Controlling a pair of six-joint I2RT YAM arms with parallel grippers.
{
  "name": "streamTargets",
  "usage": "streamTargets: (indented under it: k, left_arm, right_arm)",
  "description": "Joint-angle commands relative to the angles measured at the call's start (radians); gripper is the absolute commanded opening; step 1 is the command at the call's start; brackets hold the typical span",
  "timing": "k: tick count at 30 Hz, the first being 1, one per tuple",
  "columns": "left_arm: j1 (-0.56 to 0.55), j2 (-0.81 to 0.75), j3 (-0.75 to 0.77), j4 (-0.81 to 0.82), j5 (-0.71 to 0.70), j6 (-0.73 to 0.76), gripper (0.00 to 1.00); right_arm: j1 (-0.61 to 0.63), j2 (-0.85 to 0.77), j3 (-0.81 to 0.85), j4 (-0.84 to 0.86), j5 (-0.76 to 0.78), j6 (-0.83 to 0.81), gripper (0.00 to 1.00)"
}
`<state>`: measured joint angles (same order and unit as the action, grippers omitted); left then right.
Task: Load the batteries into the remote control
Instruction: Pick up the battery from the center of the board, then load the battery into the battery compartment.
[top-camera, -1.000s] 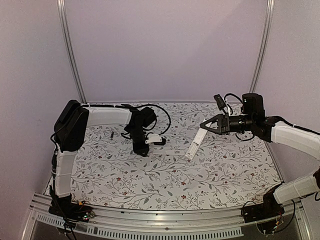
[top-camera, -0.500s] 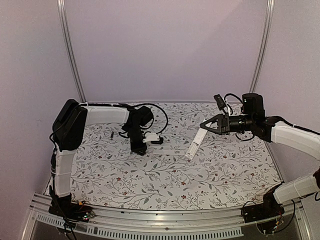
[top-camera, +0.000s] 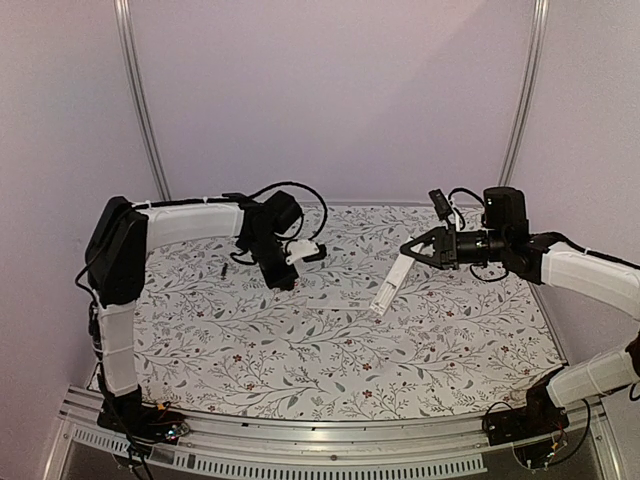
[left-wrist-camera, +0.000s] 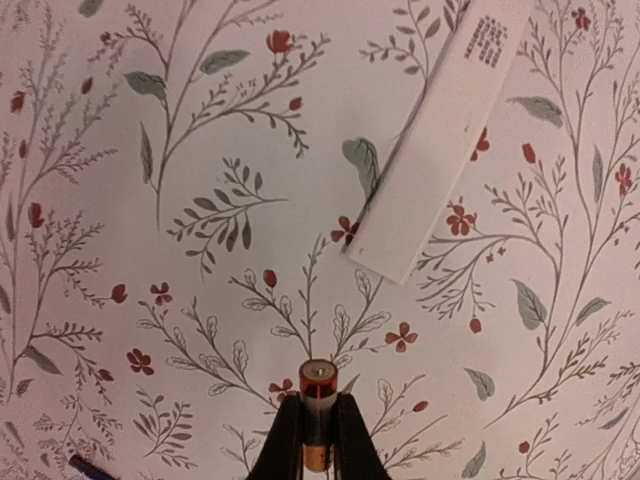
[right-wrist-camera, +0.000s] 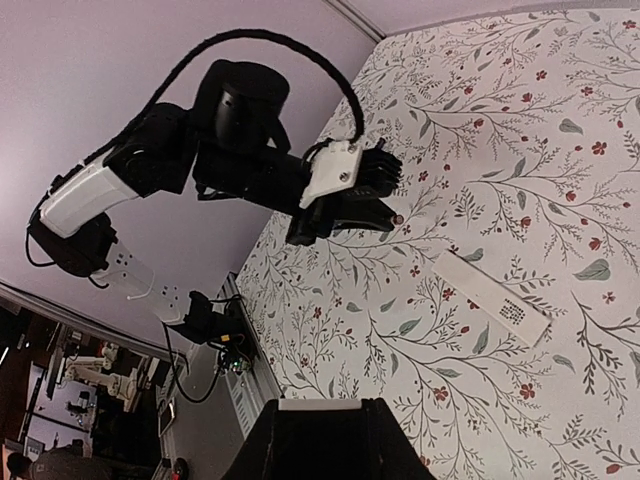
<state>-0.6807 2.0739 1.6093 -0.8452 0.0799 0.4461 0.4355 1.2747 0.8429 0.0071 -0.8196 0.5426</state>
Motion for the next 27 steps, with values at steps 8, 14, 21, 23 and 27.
streamTargets:
  k: [8,14,21,23,27]
  left_arm:
    - [-0.022,-0.539,-0.329,0.535,0.016,-0.628,0.00]
    - [-0.078,-0.667,-0.488,0.697,0.112,-0.686,0.00]
    - [-0.244,-0.750,-0.623,0.879,-0.005,-0.653,0.00]
    - [-0.284,-0.736,-0.630,0.893,-0.055,-0.647,0.00]
    - [-0.344,-0.689,-0.604,0.886,-0.105,-0.632,0.00]
  right_arm:
    - [0.049,0.047,0.025,-0.007,0.112,0.076,0.00]
    - [0.116,0.118,0.077,-0.007,0.177,0.116,0.00]
    - [0.195,0.181,0.131,-0.003,0.238,0.164,0.00]
    - [0.218,0.196,0.146,-0.002,0.249,0.174,0.00]
    - [0.241,0.221,0.164,0.005,0.268,0.200,0.00]
